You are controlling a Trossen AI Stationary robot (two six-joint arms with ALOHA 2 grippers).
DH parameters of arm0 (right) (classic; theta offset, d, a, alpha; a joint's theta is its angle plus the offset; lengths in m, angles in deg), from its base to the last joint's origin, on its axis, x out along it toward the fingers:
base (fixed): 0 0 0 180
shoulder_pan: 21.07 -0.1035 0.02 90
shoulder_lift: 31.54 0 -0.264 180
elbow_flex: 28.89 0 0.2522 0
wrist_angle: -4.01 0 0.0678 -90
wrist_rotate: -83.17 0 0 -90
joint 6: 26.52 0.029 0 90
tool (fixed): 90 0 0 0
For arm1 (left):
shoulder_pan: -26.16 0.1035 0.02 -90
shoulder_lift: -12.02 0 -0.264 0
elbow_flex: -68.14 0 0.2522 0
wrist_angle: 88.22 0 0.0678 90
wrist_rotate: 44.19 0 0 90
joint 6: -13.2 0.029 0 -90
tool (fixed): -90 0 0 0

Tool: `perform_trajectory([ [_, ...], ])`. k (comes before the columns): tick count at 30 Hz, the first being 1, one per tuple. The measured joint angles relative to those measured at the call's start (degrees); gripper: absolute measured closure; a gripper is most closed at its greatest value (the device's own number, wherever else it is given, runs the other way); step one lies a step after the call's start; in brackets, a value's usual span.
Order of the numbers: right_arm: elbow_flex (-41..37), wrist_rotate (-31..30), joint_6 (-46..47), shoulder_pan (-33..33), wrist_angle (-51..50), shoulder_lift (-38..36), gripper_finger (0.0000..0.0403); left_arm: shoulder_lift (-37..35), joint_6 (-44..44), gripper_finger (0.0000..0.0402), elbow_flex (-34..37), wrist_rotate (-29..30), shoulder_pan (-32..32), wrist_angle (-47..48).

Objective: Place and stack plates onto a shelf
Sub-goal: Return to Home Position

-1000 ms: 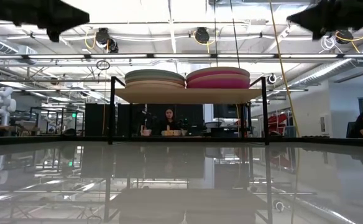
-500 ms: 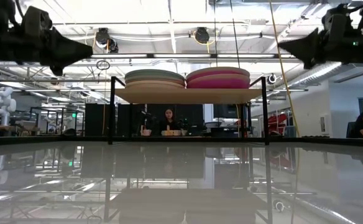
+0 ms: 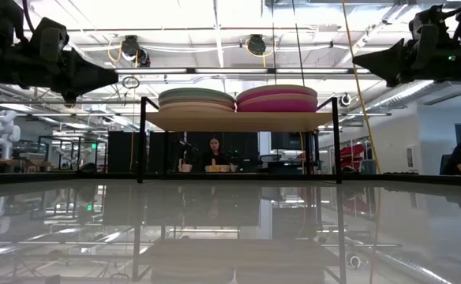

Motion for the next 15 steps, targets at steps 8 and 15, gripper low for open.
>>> perform_trajectory([
  [8,-0.07,0.01,0.95,-0.02,-0.49,0.0,0.0403,0.0,-0.2,0.0393,0.0,-0.09,0.02,0.23],
  [15,-0.12,0.17,1.34,0.0,-0.49,0.0,0.0403,0.0,-0.58,0.0393,-0.02,1.06,0.07,-1.1],
])
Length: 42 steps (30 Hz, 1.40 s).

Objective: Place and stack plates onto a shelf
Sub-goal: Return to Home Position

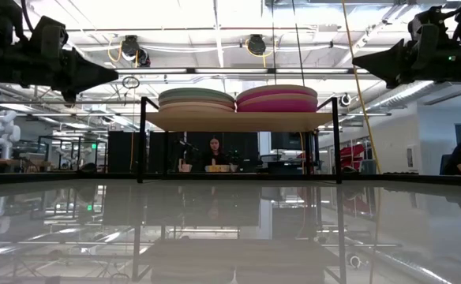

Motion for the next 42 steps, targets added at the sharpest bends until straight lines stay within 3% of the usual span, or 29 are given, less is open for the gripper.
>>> perform_trajectory([
  [42,-0.04,0.04,0.0,0.0,-0.02,0.0,0.0403,0.0,2.03,0.0394,-0.02,0.11,0.0,0.26],
])
